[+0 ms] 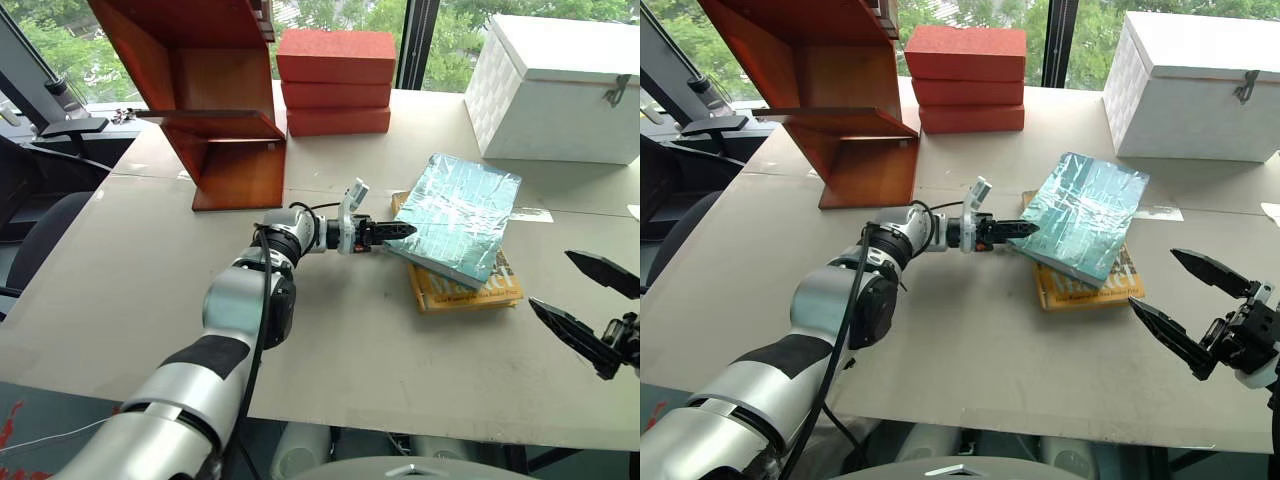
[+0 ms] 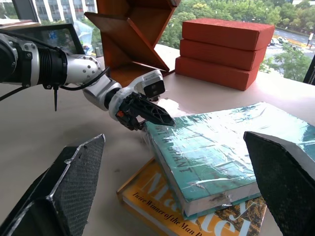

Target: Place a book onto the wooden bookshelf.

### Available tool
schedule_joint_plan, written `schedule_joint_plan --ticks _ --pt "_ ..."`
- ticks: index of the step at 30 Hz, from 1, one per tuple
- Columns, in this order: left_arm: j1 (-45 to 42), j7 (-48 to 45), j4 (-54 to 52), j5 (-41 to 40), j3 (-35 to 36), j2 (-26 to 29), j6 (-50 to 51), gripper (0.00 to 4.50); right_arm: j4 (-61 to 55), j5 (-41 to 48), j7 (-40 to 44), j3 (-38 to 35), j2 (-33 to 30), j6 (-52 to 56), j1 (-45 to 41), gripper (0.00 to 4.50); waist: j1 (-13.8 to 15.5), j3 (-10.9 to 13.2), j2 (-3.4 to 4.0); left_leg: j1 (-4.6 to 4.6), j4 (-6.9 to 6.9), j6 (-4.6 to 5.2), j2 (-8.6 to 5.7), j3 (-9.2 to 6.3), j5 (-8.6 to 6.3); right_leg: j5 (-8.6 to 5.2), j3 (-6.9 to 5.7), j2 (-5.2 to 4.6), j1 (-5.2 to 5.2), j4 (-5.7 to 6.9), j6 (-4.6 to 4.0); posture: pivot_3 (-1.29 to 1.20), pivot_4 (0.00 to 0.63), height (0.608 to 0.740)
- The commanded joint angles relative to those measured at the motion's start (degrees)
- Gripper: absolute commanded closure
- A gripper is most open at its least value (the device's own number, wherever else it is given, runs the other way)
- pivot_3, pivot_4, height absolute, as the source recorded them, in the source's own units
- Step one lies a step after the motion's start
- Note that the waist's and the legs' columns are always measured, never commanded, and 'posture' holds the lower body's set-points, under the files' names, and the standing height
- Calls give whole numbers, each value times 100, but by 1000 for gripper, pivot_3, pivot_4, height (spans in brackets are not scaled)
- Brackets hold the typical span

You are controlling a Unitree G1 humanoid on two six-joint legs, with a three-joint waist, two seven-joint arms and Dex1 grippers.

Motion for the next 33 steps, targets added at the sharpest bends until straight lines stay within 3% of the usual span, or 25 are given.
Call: schedule_joint_plan --ticks 1,5,11,14,18,21,23,26,28,33 --pt "-188 217 10 -116 374 -65 185 2931 -146 29 -68 -57 -27 10 -38 0 -1 0 0 0 0 0 0 0 0 0 0 0 0 0 0 0 150 740" --pt "-174 161 -16 11 451 -34 287 4451 -162 24 -94 -84 -10 46 -42 0 -3 0 0 1 0 -14 0 2 8 0 1 0 0 1 0 0 150 740" --pt "-229 -593 -289 -90 528 250 573 4480 -135 35 -119 -110 -3 52 -70 0 -12 0 0 2 0 -19 -1 5 11 0 4 1 -1 5 0 0 150 740" --pt "-181 -1139 -850 -85 370 399 178 4480 -50 65 -145 -101 -30 66 -174 0 -18 0 0 1 0 -23 -1 11 14 0 11 2 -9 12 0 0 150 740" --pt "249 -1071 -2886 -202 225 465 -713 4480 205 147 -188 -124 -110 99 -557 0 -5 -1 2 -2 2 -28 2 15 16 1 17 -2 -13 15 -1 0 150 740" --pt "503 -468 -4633 -130 187 523 -1516 4480 442 207 -207 -94 -141 94 -934 0 -1 0 2 -5 3 -29 2 16 16 1 23 -16 -14 14 -1 0 150 740" --pt "639 -157 -5459 230 -37 704 -2364 4480 594 240 -181 -58 -125 78 -1160 0 3 -1 3 -10 3 -30 2 15 17 2 30 -31 -19 14 0 0 150 740" --pt "777 300 -6013 1441 -576 1384 -4732 4480 835 296 -195 93 -89 49 -1628 0 -20 -2 5 -4 1 -31 0 18 17 3 32 -30 -19 14 -1 0 150 740" --pt "781 585 -6090 1684 -675 1628 -5326 4480 936 323 -182 141 -70 59 -1817 0 -1 -6 12 6 -4 -32 -2 25 18 4 45 -27 -18 17 -1 0 150 740" --pt "788 1617 -6164 3010 -787 2842 -6539 4480 1286 479 34 323 -156 177 -2354 0 -14 -3 9 8 6 -29 -5 29 17 6 34 -19 -17 31 2 0 150 740"
